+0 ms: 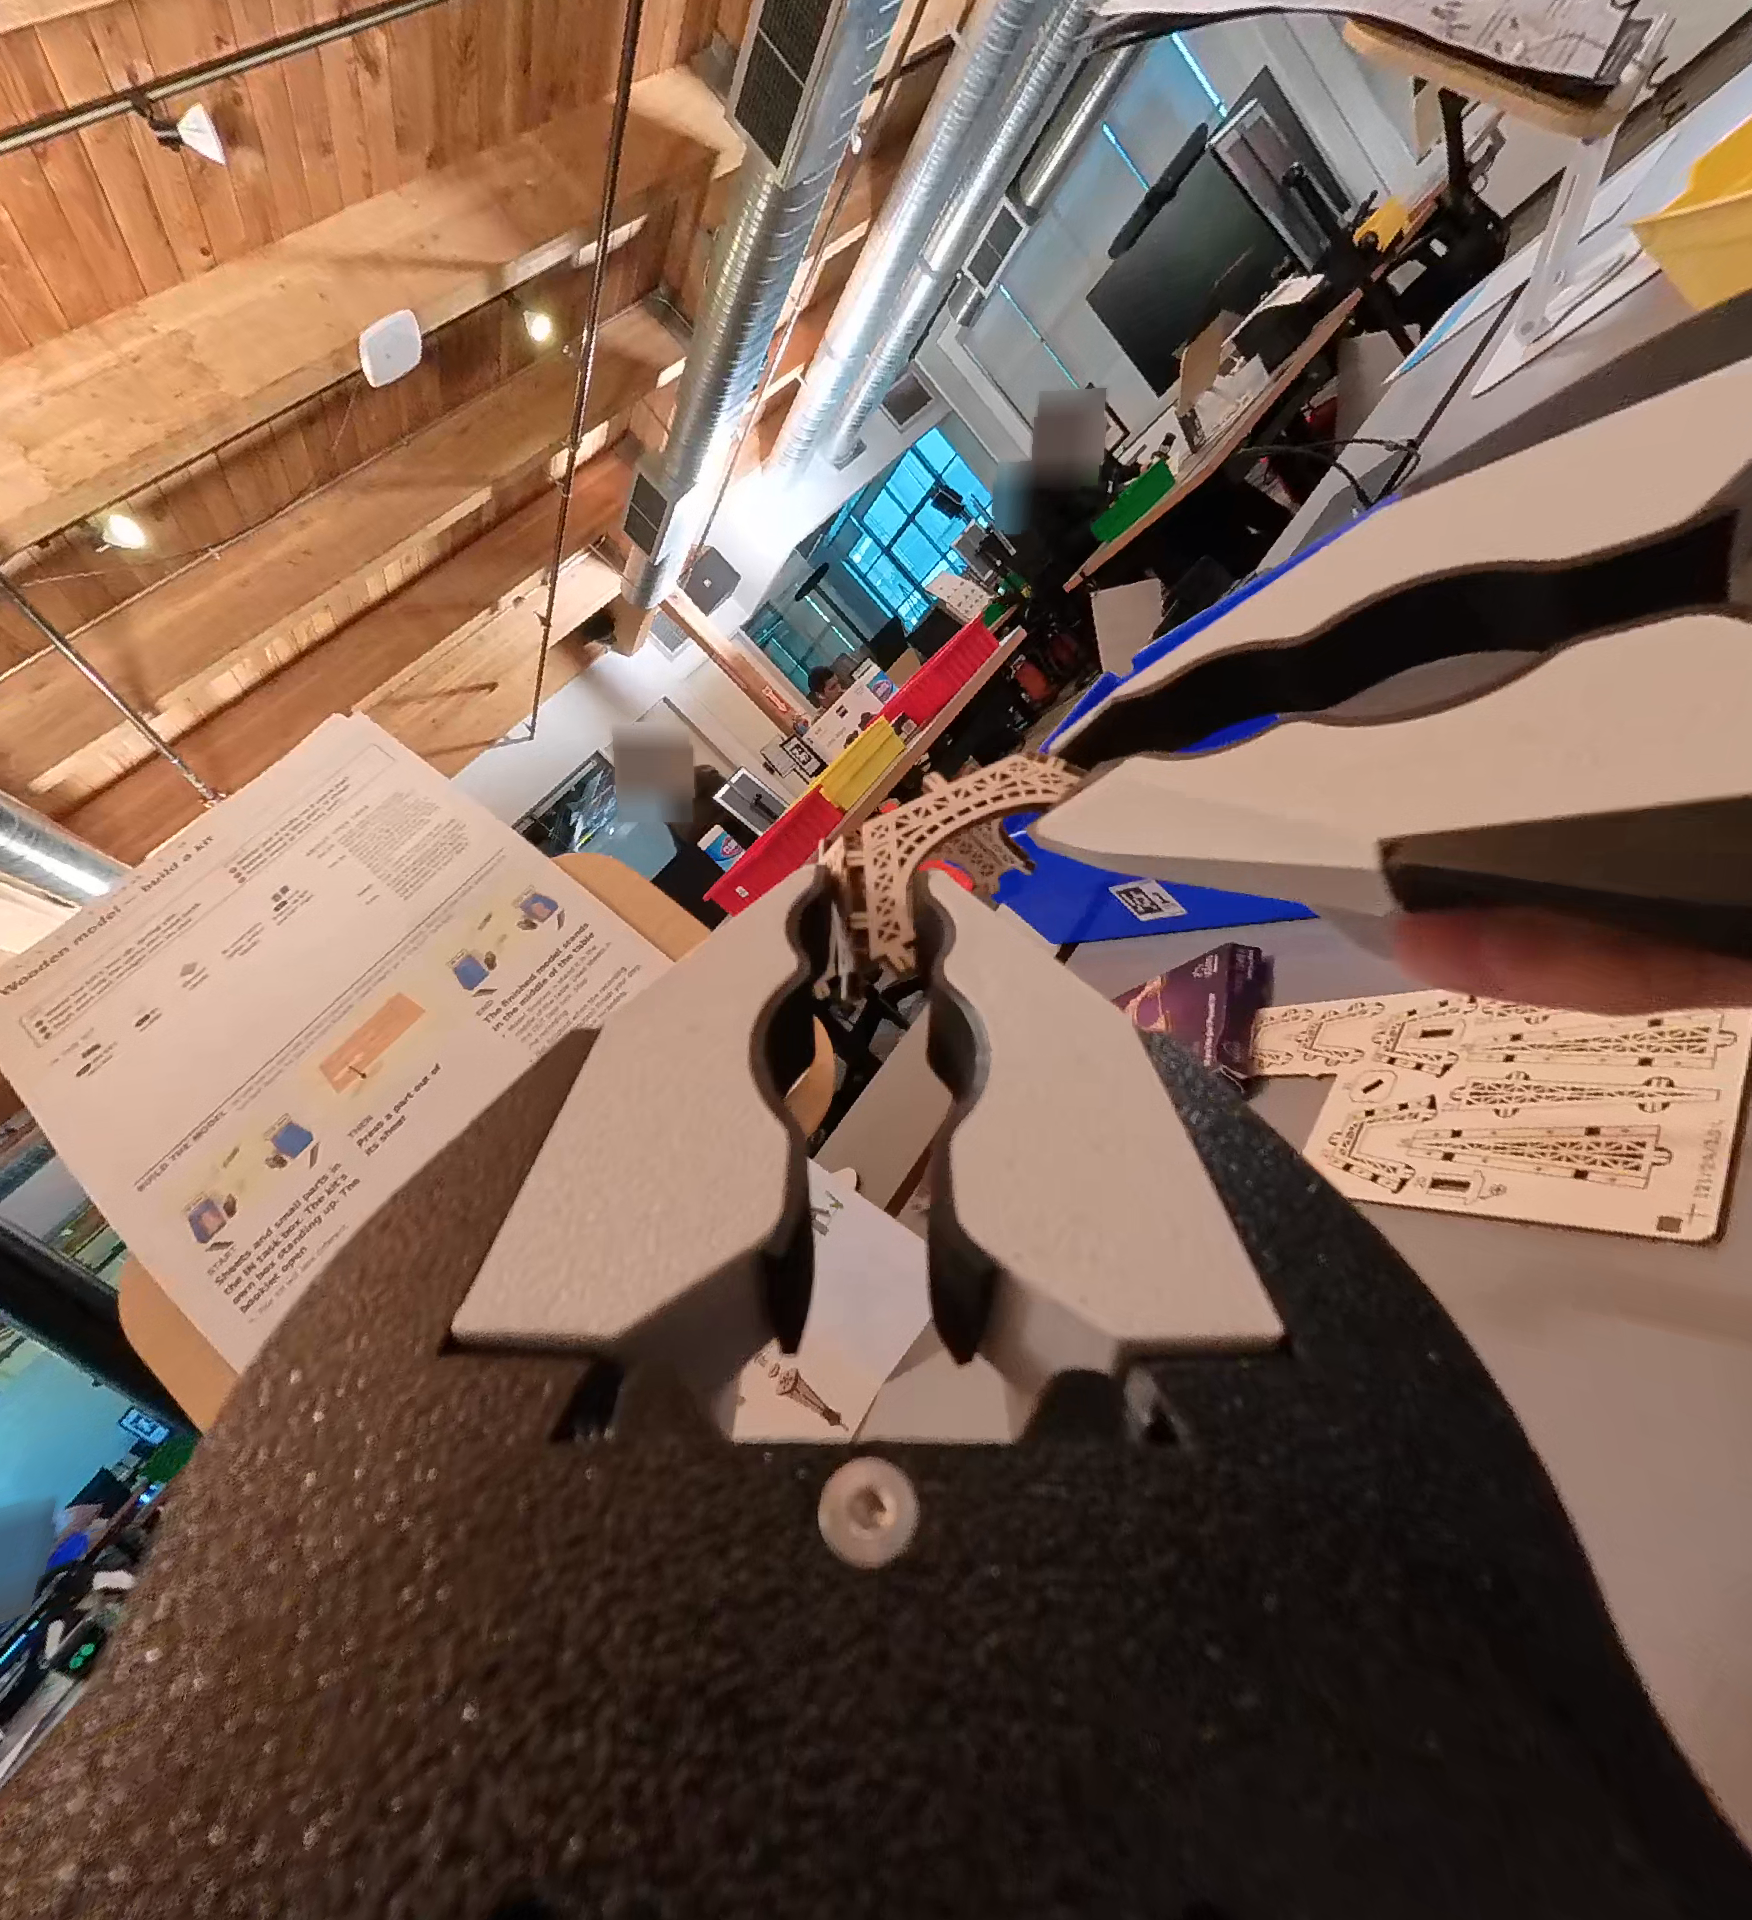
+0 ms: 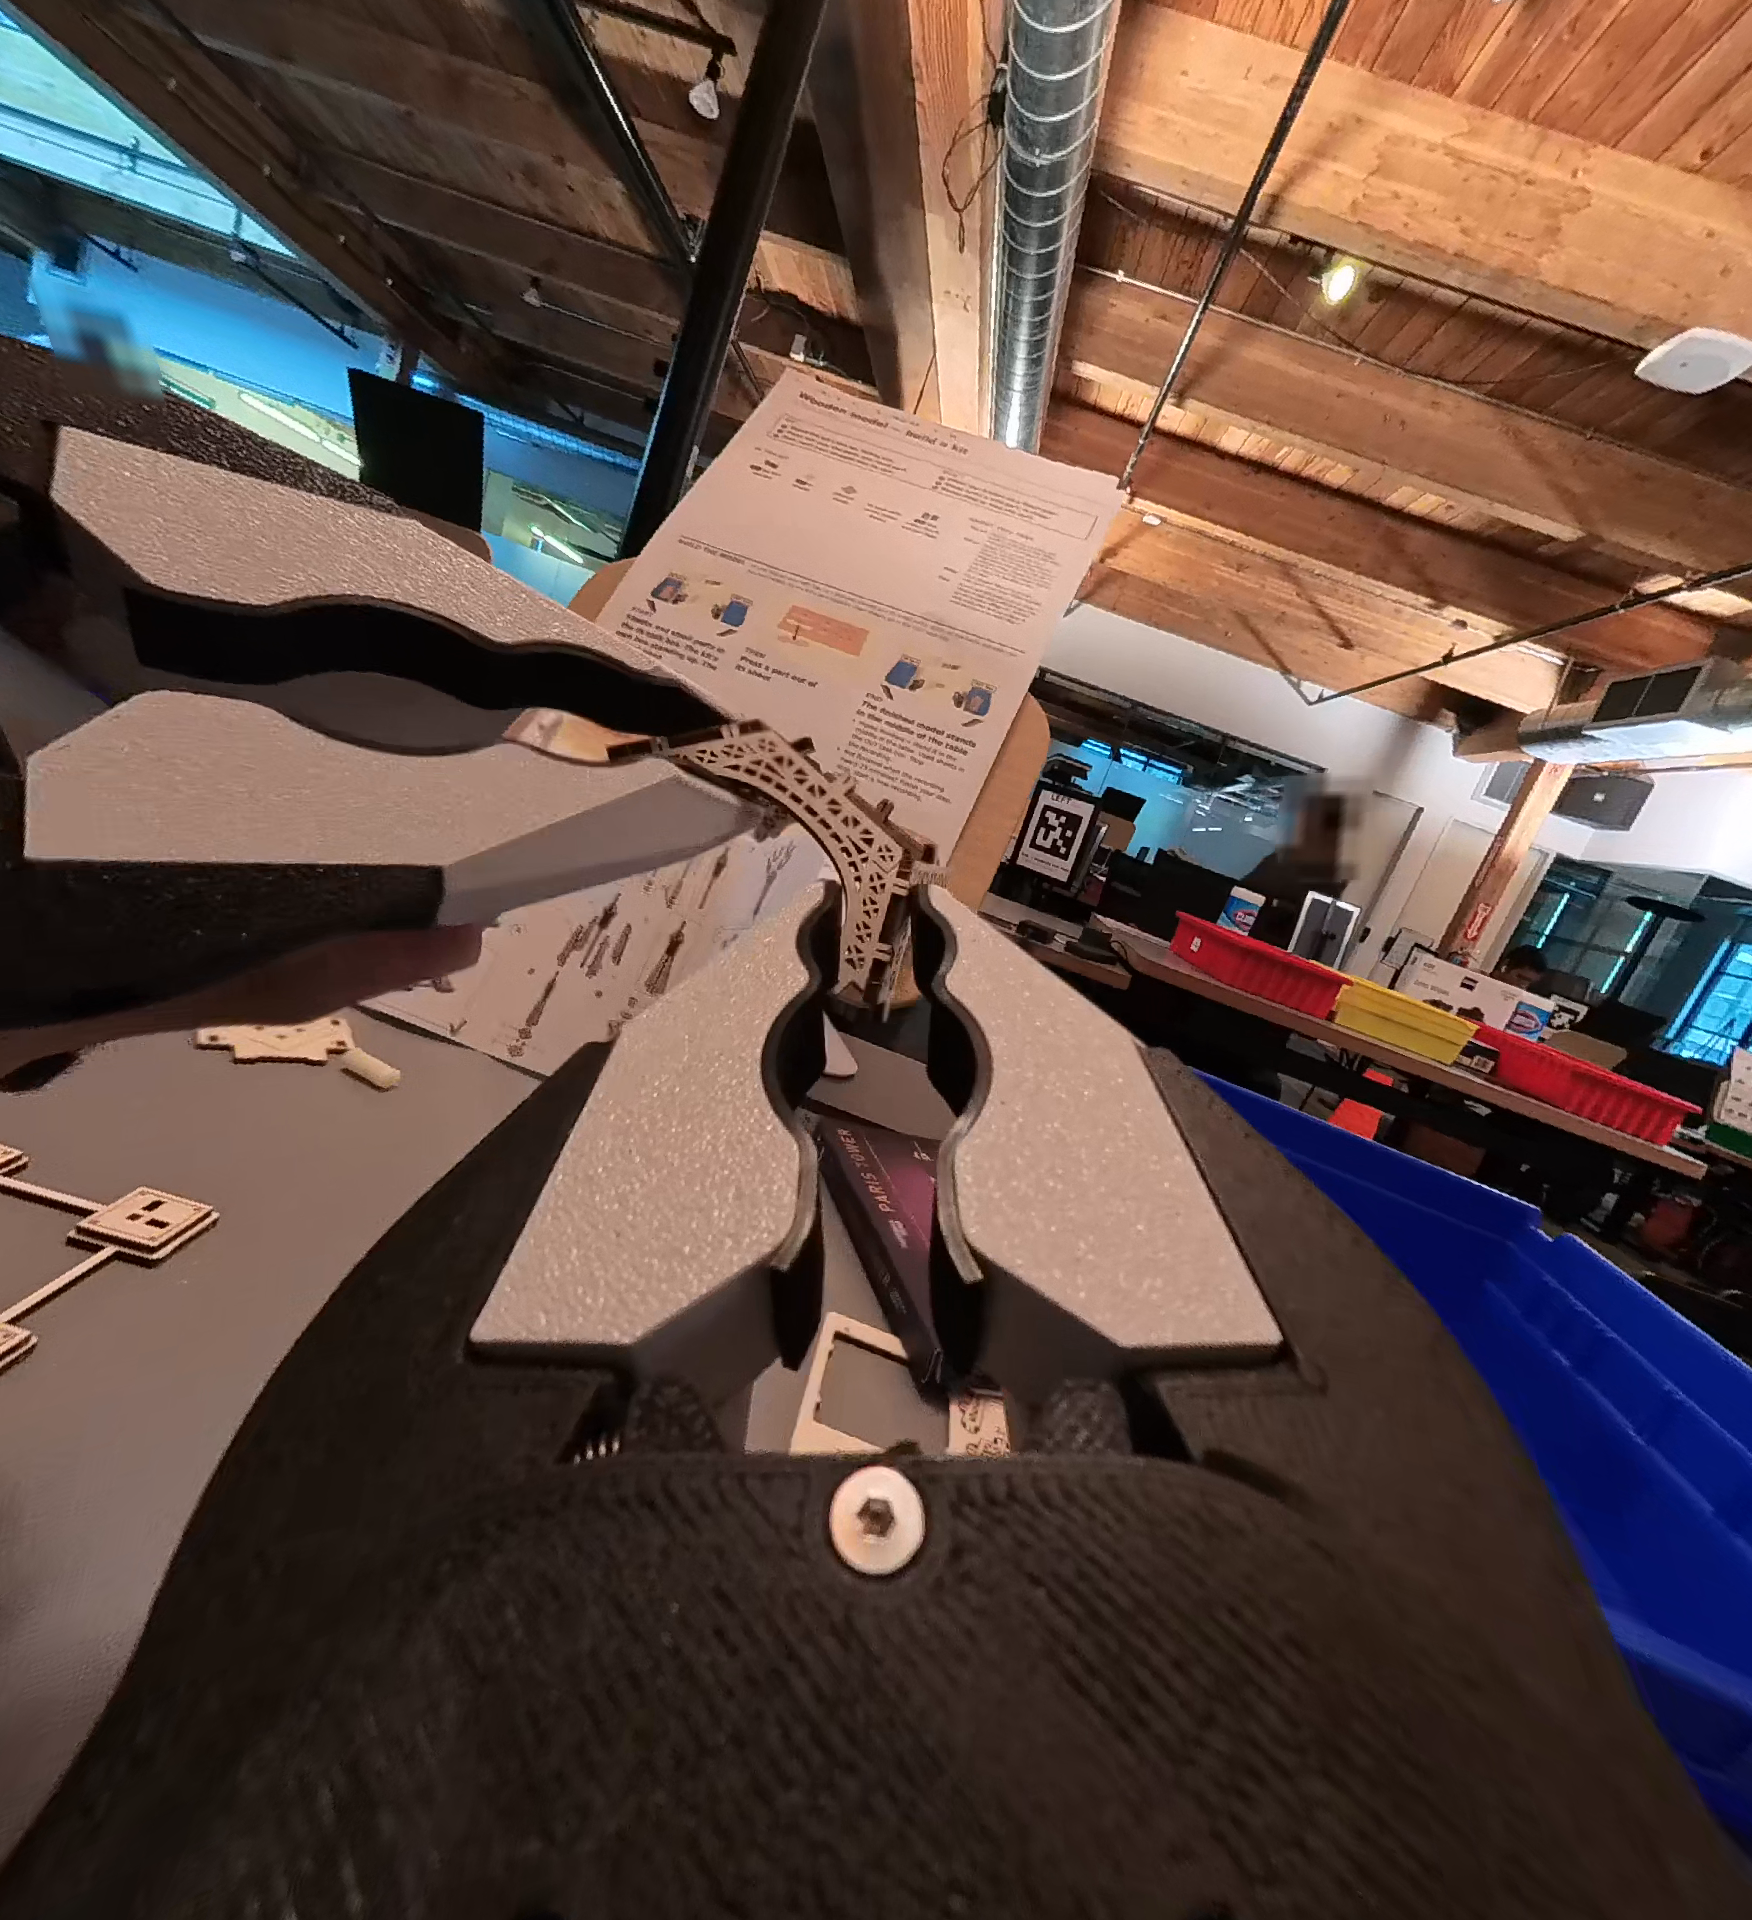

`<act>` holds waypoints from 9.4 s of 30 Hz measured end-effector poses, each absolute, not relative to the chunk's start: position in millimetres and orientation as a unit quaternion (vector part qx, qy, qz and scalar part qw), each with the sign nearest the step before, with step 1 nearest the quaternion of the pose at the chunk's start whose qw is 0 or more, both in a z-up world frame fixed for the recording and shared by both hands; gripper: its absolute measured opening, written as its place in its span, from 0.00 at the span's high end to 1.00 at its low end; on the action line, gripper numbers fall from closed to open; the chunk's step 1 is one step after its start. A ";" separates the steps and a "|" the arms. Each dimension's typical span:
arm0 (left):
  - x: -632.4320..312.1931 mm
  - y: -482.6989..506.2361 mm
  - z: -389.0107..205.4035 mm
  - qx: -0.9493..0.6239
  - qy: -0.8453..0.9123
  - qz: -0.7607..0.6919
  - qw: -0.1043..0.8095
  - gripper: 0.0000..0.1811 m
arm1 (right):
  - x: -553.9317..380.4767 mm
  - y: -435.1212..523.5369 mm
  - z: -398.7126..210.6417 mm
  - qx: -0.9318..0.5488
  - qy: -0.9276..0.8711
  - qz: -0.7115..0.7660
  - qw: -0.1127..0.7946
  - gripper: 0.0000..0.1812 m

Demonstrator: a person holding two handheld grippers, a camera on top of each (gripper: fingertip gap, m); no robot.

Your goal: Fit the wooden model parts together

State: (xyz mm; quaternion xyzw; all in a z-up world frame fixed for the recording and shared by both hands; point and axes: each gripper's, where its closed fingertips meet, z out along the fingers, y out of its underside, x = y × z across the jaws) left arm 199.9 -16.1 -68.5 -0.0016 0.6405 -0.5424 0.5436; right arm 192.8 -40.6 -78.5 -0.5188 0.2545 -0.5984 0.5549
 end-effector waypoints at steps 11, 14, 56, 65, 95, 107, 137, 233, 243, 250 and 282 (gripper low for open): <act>198.7 -14.4 -66.8 0.013 0.638 -0.517 0.570 0.96 | 188.7 -37.6 -76.1 -0.521 0.227 -0.638 0.519 0.94; 199.5 -15.2 -68.2 0.019 0.644 -0.515 0.565 0.95 | 189.1 -38.3 -77.0 -0.522 0.226 -0.640 0.516 0.93; 145.7 7.8 -28.7 0.236 0.478 -0.550 0.642 0.95 | 167.5 -49.3 -45.4 -0.473 0.073 -0.727 0.492 0.75; 112.6 -5.1 -31.6 0.341 0.391 -0.462 0.719 0.95 | 147.2 -42.1 -32.0 -0.436 0.047 -0.712 0.548 0.80; 116.1 -21.6 -31.7 0.298 0.431 -0.513 0.680 0.96 | 158.5 -44.0 -35.5 -0.448 0.075 -0.710 0.538 0.96; 194.2 5.0 -52.8 0.112 0.570 -0.603 0.547 0.95 | 196.7 -48.0 -71.7 -0.540 0.128 -0.578 0.598 0.81; 163.1 49.2 -160.5 0.073 0.710 -0.527 0.461 0.80 | 174.7 35.8 -155.9 -0.669 -0.143 -0.635 0.358 0.95; 55.1 67.7 -163.9 -0.117 0.848 -0.481 -0.189 0.46 | 80.3 88.4 -112.5 -0.543 -0.234 -0.600 0.539 1.00; 44.7 63.2 -173.1 -0.059 0.879 -0.428 -0.202 0.67 | 77.0 94.5 -123.8 -0.563 -0.246 -0.565 0.550 1.00; 64.9 70.6 -175.9 -0.083 0.888 -0.424 -0.157 0.67 | 89.9 90.0 -131.1 -0.596 -0.217 -0.534 0.558 0.68; 139.0 142.1 -209.5 -0.130 0.904 -0.383 0.138 0.68 | 172.7 57.8 -228.2 -0.849 0.043 -0.165 0.501 0.44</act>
